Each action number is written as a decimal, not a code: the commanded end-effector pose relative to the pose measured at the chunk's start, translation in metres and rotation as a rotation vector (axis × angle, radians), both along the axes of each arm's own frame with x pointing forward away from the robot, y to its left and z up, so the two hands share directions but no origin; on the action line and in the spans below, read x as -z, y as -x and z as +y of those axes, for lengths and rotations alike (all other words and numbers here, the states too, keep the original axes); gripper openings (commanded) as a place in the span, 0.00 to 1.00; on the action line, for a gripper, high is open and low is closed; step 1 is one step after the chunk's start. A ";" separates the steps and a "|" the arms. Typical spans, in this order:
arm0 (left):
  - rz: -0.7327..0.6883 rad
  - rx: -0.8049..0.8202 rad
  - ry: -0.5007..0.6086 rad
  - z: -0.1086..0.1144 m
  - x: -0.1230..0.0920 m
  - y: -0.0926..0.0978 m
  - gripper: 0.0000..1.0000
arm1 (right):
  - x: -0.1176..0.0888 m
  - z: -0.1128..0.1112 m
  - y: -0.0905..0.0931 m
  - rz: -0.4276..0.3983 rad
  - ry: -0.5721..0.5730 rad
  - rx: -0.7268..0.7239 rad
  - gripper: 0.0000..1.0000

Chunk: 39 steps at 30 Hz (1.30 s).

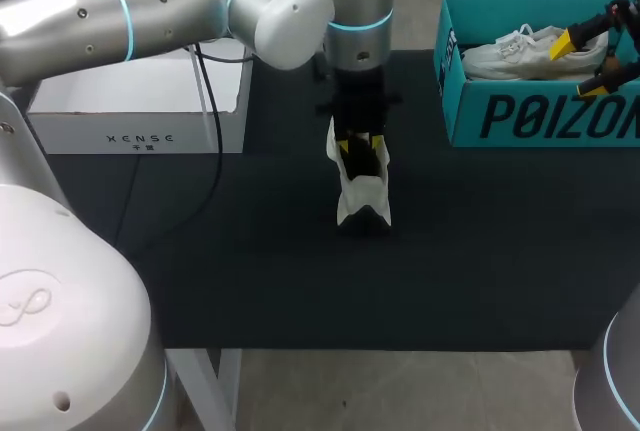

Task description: Take the shoe out of the shoebox, open the shoe tongue, remove and reinsert the insole, then place the shoe into the shoebox

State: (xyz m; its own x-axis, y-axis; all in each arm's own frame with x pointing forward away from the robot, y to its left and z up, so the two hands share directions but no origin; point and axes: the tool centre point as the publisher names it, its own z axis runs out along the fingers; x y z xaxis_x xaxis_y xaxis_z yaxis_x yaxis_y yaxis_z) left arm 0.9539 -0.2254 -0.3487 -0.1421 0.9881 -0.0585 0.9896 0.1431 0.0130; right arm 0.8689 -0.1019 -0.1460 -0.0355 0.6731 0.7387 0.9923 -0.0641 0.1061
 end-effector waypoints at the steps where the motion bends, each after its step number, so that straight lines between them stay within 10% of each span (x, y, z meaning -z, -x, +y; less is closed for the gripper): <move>1: 0.000 0.009 0.001 0.001 -0.002 0.003 0.71 | 0.000 0.000 0.000 0.002 0.003 0.000 1.00; 8: 0.019 0.038 0.015 0.004 -0.003 0.005 0.88 | 0.000 0.000 0.000 0.002 0.003 0.000 1.00; 39: 0.035 0.105 0.018 0.003 -0.006 0.016 1.00 | 0.000 0.000 0.000 0.002 0.003 0.000 1.00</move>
State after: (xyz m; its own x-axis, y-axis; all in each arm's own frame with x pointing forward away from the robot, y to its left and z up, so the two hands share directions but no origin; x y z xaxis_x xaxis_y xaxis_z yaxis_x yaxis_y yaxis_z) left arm 0.9382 -0.2240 -0.3426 -0.0397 0.9966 -0.0717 0.9989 0.0378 -0.0277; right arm 0.8689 -0.1019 -0.1460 -0.0355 0.6731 0.7387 0.9923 -0.0641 0.1061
